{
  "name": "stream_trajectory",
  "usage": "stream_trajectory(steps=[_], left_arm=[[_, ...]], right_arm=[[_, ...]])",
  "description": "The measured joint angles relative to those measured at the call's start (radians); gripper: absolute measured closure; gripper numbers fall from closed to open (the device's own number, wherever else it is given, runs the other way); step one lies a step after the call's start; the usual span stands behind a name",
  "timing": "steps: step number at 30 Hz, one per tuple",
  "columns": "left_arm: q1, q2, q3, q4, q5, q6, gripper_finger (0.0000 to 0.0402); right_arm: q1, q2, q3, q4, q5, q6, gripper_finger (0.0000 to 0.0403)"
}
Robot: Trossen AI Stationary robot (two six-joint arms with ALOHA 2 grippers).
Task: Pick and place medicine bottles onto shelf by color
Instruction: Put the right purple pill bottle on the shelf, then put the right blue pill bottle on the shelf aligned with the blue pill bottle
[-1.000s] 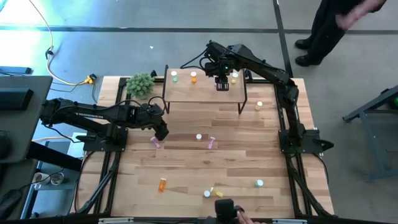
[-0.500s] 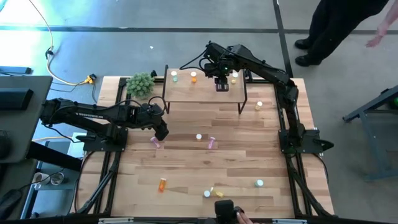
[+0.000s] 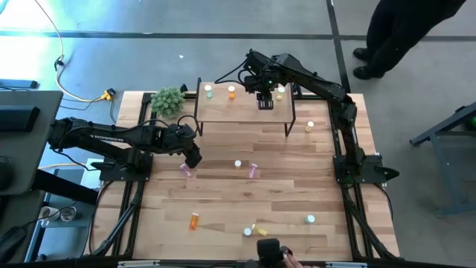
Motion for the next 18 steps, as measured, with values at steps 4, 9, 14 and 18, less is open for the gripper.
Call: stream_trajectory(steps=[4,9,14,18], left_arm=[[0.000,0.000,0.000,0.000,0.000,0.000,0.0213],[0.000,0.000,0.000,0.000,0.000,0.000,0.0213],[0.000,0.000,0.000,0.001,0.000,0.000,0.0213],[0.000,0.000,0.000,0.000,0.003,0.001,0.0213]], right_arm=[[0.006,0.000,0.000,-0.002,0.001,-0.001,0.0231],[0.021,-0.007,0.000,-0.006,0.001,0.003,0.0231],[0.043,-0.043,0.001,-0.003,0.002,0.031,0.0231],[0.058,-0.081,0.001,-0.008,-0.015,0.074,0.0231]])
